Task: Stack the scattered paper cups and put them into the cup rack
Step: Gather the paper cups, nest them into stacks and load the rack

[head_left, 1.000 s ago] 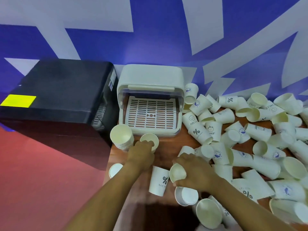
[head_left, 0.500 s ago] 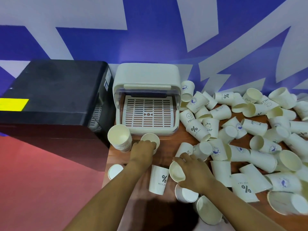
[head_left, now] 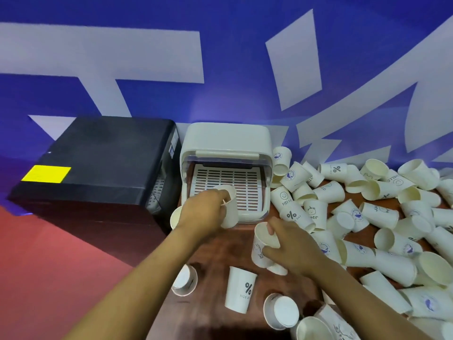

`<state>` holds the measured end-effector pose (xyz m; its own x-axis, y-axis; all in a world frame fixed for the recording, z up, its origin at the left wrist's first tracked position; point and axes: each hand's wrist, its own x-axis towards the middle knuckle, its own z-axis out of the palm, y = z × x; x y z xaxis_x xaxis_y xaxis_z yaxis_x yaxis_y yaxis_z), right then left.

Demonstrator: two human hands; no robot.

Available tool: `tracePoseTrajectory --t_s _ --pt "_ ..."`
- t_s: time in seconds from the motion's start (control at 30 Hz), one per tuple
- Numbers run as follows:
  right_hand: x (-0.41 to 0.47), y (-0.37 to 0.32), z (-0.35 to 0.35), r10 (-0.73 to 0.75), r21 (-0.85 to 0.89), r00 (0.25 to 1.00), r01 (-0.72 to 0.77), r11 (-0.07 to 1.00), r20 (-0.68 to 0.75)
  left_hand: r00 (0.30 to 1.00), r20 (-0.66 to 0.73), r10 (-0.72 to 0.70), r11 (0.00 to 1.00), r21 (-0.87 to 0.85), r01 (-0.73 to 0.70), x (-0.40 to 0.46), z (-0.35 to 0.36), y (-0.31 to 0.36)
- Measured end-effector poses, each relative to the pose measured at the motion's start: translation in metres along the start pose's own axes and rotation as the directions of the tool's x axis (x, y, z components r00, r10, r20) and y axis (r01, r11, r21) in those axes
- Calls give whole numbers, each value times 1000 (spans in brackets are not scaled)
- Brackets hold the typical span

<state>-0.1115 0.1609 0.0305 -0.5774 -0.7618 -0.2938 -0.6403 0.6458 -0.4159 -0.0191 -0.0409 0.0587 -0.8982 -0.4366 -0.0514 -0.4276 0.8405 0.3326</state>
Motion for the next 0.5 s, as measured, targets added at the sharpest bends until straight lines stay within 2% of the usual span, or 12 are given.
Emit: tracePoseTrajectory --t_s 0.2,0.4,0.5 --pt "54 -13 -21 -78 -34 996 76 997 -51 993 -105 -46 994 90 56 24 -36 -31" --pt "108 -35 -29 -234 -149 936 200 968 -264 996 -66 -58 976 204 71 54 -30 -55" --pt "131 -44 -19 -265 -176 926 223 959 -269 998 11 -66 967 246 61 66 -20 -58"
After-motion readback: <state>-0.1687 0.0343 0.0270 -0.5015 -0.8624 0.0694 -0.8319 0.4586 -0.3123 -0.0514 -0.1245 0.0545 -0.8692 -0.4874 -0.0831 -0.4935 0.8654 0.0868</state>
